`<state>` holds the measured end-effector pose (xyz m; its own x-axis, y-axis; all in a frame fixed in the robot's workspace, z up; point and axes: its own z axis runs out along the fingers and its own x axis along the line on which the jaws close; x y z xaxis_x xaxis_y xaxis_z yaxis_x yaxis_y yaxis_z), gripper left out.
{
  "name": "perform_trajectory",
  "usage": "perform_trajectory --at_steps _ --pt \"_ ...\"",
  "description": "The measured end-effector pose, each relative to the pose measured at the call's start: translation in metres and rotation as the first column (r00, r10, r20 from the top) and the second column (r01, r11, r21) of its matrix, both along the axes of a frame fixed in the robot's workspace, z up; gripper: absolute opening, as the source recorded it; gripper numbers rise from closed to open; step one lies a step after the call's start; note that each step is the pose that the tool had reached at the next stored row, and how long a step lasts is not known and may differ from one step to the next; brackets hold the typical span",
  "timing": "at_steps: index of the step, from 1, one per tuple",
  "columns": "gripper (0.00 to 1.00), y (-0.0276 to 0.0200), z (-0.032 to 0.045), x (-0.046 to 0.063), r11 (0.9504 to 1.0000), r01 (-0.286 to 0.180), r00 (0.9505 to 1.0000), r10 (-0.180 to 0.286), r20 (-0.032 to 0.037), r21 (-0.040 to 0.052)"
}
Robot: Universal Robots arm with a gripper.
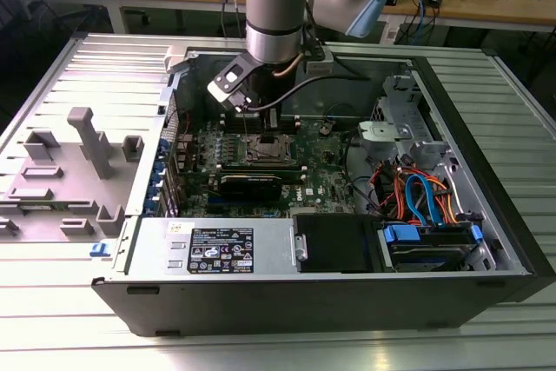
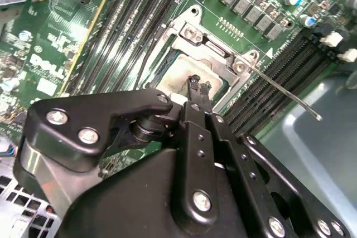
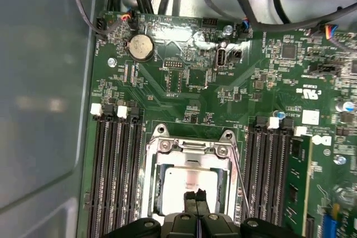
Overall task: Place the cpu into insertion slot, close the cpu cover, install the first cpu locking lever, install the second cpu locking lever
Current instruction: 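Install the first cpu locking lever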
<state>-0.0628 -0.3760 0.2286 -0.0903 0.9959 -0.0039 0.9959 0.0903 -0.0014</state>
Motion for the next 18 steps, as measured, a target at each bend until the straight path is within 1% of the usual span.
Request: perform_trajectory --at_steps 2,4,5,7,8,10,11,13,14,17,18 --pt "0.11 0.0 0.0063 0.0 1.0 0.0 1.0 0.0 0.0 0.0" --pt "0.11 0.0 0.0173 0.0 1.0 0.0 1.0 0.0 -0.0001 -0.0001" --pt "0.11 0.0 0.0201 0.0 1.0 0.0 1.0 0.0 0.0 0.0" --pt "0.11 0.0 0.0234 0.0 1.0 0.0 1.0 0.0 0.0 -0.0001" --pt "0.11 0.0 0.0234 0.0 1.0 -0.004 1.0 0.004 0.0 0.0" --pt "0.11 0.0 0.0234 0.0 0.9984 -0.056 0.9984 0.056 0.0 0.0" --pt "0.11 0.0 0.0234 0.0 0.9973 -0.074 0.9973 0.074 0.0 0.0" --pt "0.11 0.0 0.0233 0.0 0.9919 -0.127 0.9919 0.127 -0.0001 -0.0001" --pt "0.11 0.0 0.0232 0.0 0.9896 -0.144 0.9896 0.144 -0.0001 -0.0001" --pt "0.11 0.0 0.0231 0.0 0.9785 -0.206 0.9785 0.206 -0.0001 -0.0001" --pt "0.11 0.0 0.0234 0.0 0.9775 -0.211 0.9775 0.211 0.0 -0.0001"
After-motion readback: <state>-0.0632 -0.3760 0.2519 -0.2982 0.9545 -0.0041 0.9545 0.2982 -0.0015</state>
